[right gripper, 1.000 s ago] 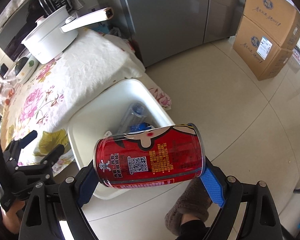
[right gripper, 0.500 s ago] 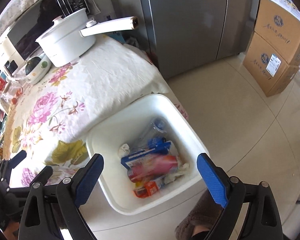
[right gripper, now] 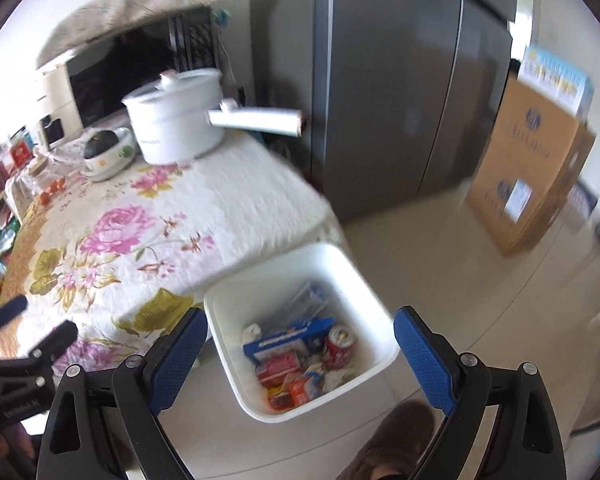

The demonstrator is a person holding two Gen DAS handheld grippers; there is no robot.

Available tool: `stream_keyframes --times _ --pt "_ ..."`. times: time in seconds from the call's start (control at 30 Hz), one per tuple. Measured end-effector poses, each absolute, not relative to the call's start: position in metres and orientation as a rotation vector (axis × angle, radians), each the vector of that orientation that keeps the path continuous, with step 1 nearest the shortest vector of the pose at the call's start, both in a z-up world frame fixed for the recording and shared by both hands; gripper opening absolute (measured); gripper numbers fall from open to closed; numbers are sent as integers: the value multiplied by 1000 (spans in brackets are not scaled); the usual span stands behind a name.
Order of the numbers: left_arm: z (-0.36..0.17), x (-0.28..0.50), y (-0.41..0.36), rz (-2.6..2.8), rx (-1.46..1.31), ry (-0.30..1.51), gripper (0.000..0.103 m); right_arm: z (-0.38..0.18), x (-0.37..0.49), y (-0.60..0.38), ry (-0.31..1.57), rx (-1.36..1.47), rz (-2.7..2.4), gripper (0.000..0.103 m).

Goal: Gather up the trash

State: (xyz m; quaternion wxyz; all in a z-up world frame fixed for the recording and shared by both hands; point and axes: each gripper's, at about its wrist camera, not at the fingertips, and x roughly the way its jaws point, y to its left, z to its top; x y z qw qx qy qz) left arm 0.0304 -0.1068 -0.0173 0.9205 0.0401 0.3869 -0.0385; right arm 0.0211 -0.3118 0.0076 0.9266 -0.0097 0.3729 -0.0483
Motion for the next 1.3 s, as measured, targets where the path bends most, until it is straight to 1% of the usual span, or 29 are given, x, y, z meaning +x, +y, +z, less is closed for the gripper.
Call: stream_keyframes --times 0.3,0.53,1.3 --pt "9 -2 -96 -40 61 678 102 32 -32 -288 603 -55 -93 96" --pt "16 -17 -92 -25 34 641 102 46 -49 -276 509 -83 -88 96" --pt "17 -19 -100 -51 35 625 102 38 -43 -267 520 -84 -67 96"
